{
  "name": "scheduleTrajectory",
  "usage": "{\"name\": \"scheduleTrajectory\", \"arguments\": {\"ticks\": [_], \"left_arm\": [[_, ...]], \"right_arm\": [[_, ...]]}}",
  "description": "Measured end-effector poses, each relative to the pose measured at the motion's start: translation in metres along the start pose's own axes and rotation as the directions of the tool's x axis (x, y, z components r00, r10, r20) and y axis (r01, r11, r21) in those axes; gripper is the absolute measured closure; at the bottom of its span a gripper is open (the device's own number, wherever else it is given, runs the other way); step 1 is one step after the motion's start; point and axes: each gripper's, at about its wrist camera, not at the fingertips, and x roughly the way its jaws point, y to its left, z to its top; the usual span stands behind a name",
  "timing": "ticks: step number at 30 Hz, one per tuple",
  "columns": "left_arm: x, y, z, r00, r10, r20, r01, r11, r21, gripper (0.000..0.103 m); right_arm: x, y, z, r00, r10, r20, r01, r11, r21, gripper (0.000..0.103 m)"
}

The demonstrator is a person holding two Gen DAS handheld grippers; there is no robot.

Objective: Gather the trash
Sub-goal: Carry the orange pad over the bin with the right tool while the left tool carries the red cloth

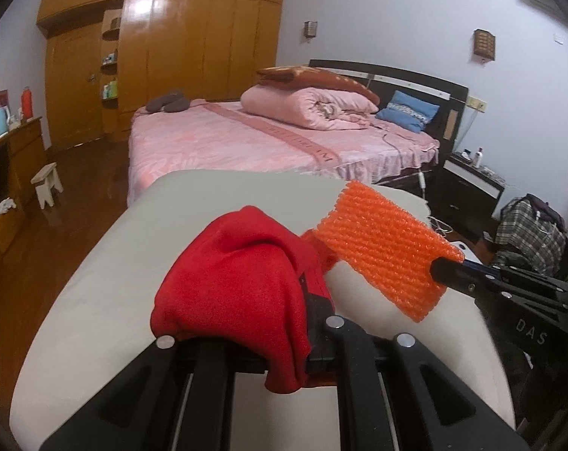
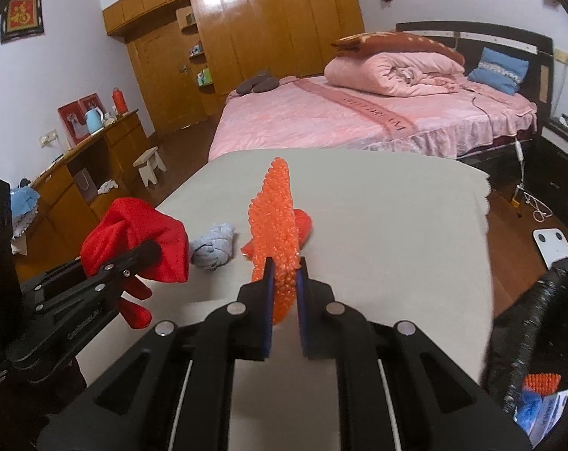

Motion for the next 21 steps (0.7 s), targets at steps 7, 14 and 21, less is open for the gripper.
{"name": "scheduleTrajectory", "arguments": {"ticks": [7, 14, 21], "left_arm": [[-0.006, -0.035, 0.007, 0.998, -0.055, 0.015, 0.054, 0.998, 0.036, 0.092], [-0.009, -0.076, 0.013, 0.993, -0.119, 0.020, 0.118, 0.990, 0.075, 0.092], [-0.010, -0.116, 0.014, 0.984, -0.178, 0.014, 0.176, 0.978, 0.114, 0.092]], "right_arm": [[-0.035, -0.024, -0.003, 0.999, -0.041, 0.035, 0.040, 0.999, 0.031, 0.093], [-0.065, -0.050, -0.010, 0.994, -0.090, 0.056, 0.087, 0.995, 0.056, 0.093], [-0.092, -0.085, -0.020, 0.984, -0.162, 0.068, 0.155, 0.984, 0.091, 0.093]]}}
